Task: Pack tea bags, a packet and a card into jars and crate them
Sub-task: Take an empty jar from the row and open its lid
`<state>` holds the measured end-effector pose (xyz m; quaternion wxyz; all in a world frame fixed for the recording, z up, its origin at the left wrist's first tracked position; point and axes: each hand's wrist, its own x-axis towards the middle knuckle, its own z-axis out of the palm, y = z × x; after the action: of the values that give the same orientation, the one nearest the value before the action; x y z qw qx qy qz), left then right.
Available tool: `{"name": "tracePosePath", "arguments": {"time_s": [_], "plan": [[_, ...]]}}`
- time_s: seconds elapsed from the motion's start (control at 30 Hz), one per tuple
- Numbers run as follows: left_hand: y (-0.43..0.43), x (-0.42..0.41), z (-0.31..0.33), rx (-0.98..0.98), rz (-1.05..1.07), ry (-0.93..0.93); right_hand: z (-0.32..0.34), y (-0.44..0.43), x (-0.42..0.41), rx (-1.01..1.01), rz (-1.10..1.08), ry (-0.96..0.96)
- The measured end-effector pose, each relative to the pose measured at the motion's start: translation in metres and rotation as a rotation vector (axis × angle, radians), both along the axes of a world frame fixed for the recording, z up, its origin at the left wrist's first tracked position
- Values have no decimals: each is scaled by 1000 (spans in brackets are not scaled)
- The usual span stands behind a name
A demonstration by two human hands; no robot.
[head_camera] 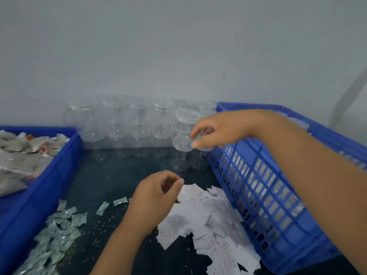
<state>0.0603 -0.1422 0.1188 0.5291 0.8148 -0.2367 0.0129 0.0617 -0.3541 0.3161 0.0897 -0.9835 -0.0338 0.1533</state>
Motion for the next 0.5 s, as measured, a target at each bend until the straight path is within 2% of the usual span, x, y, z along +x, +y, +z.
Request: {"name": "tracePosePath", "arguments": {"time_s": [0.07,0.1,0.2,0.27,0.37,0.5], "plan": [[23,-7,-19,92,44,-9,-20,18,7,-78,47,35],[34,-10,-31,142,82,-11,-32,23,15,-102,46,-26],[57,-18,-70,213,242,-49,-63,28,47,-125,-91,-409],[65,-24,-90,225,336,-91,-78,26,66,-211,-207,-571],[71,-28,-106,195,399,-102,-92,15,94,-364,-335,-561],[76,-19,-112,123,400,-86,-104,9,115,-376,-316,-605]]}}
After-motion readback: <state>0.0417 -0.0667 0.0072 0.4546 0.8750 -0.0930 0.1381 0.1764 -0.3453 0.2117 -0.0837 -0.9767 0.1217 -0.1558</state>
